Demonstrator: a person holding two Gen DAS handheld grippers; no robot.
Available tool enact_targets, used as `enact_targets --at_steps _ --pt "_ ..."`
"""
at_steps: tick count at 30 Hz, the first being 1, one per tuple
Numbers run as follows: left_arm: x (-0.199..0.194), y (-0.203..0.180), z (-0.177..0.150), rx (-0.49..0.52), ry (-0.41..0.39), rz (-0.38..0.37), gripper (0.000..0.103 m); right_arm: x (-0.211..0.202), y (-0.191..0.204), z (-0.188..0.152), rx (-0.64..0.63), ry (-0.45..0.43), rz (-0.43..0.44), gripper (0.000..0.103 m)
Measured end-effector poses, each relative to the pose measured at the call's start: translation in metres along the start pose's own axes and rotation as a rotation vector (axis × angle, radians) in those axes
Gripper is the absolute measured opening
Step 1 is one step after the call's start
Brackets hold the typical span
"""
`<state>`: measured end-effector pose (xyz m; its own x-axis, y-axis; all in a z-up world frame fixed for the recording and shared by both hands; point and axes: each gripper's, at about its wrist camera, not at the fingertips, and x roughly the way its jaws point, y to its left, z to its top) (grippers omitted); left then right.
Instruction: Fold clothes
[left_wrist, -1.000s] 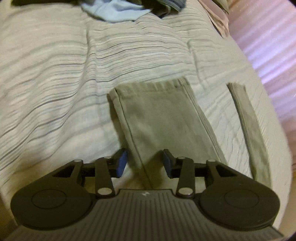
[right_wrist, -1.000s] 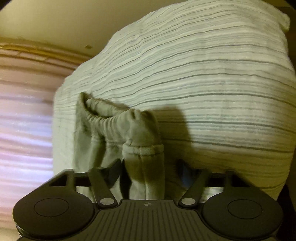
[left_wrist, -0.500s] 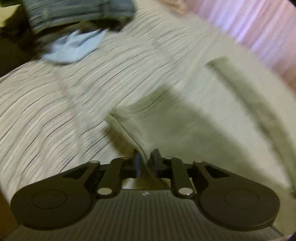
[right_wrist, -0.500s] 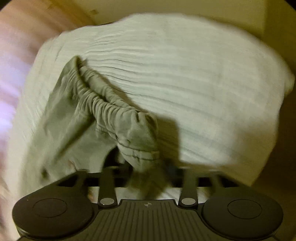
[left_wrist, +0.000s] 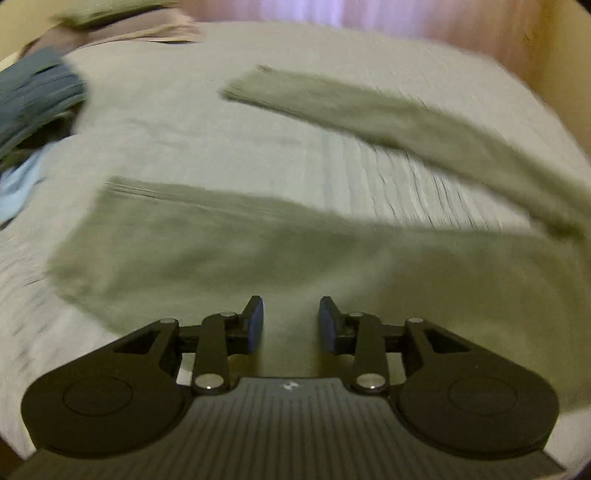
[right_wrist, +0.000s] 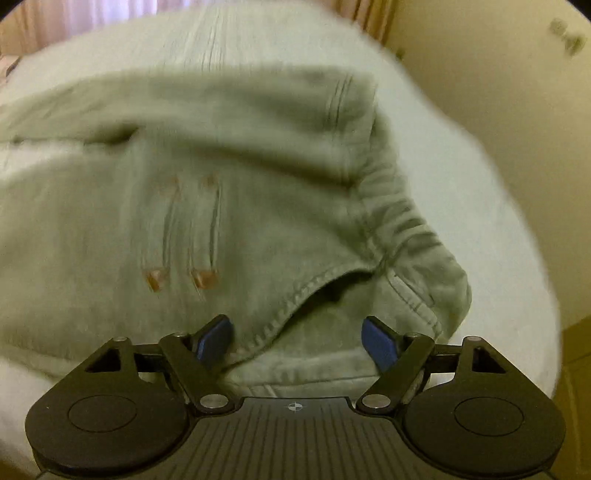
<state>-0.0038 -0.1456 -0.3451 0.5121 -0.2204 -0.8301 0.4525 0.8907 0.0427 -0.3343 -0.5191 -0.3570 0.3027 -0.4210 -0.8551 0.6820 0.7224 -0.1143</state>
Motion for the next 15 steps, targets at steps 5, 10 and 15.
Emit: enact_targets --at_steps 5,10,15 --pt "0.006 0.032 -0.001 -0.19 0.083 0.091 0.029 -0.026 -0.002 -0.004 0.017 0.038 0.028 0.08" --pt "-0.039 0.034 0.001 -0.178 0.172 0.147 0.029 -0.071 0.007 -0.009 0.093 0.146 0.088 0.08" --pt "-0.108 0.007 -0.003 -0.176 0.204 0.067 0.033 -0.114 0.014 -0.006 0.148 0.179 0.181 0.091"
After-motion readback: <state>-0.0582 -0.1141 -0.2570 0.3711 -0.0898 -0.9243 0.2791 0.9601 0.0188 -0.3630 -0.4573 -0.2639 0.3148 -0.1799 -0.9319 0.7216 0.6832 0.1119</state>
